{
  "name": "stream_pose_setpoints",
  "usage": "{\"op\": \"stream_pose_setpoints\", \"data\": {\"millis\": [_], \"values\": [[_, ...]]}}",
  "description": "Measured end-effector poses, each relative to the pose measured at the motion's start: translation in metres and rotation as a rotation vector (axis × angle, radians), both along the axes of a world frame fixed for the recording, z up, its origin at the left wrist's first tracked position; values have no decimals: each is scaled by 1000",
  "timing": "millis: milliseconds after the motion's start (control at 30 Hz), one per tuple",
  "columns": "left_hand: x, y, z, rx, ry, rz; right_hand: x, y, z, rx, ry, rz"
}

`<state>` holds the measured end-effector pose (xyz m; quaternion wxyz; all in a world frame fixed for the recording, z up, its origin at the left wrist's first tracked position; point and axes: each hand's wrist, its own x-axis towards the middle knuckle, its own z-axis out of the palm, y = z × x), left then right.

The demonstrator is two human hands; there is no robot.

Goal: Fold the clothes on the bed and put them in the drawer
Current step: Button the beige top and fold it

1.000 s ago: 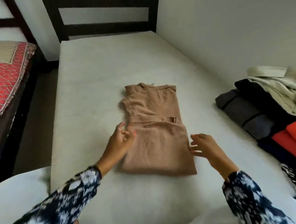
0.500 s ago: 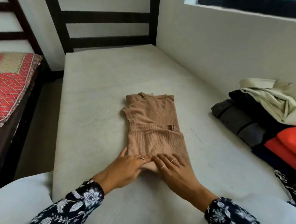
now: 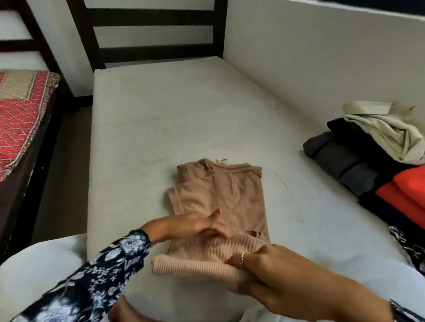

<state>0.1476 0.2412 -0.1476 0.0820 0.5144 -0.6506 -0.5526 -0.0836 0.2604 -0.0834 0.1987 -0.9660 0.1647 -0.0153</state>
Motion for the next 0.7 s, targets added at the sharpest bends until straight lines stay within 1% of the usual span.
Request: {"op": "stream_pose_setpoints", "data": {"millis": [67,100,133,167,233,300,400,433,467,567,667,700], "values": [[5,0,-24,47,-4,40,2,-7,7,52,52,-23],[11,1,-32,74,36,103,5,-15,13,102,71,-51],[18,0,-39,126,106,238,8,-27,20,150,78,-84],[26,-3,-43,185,218,414,13,-44,25,180,76,-114],[39,-6,-53,313,435,699,27,-84,36,135,69,-136],[48,-10,-53,461,600,830,49,-133,41,106,107,-166],[57,-26,-63,579,800,953,85,-210,29,80,190,-217],[59,-30,-67,599,863,958,95,-232,18,87,226,-239],[61,-32,-71,622,884,980,104,-253,2,91,266,-265],[62,-37,-81,617,887,916,122,-294,-64,63,359,-377],[62,-43,-80,585,859,922,122,-293,-114,29,295,-548],[61,-45,-82,576,828,929,119,-284,-121,-34,259,-588]]}}
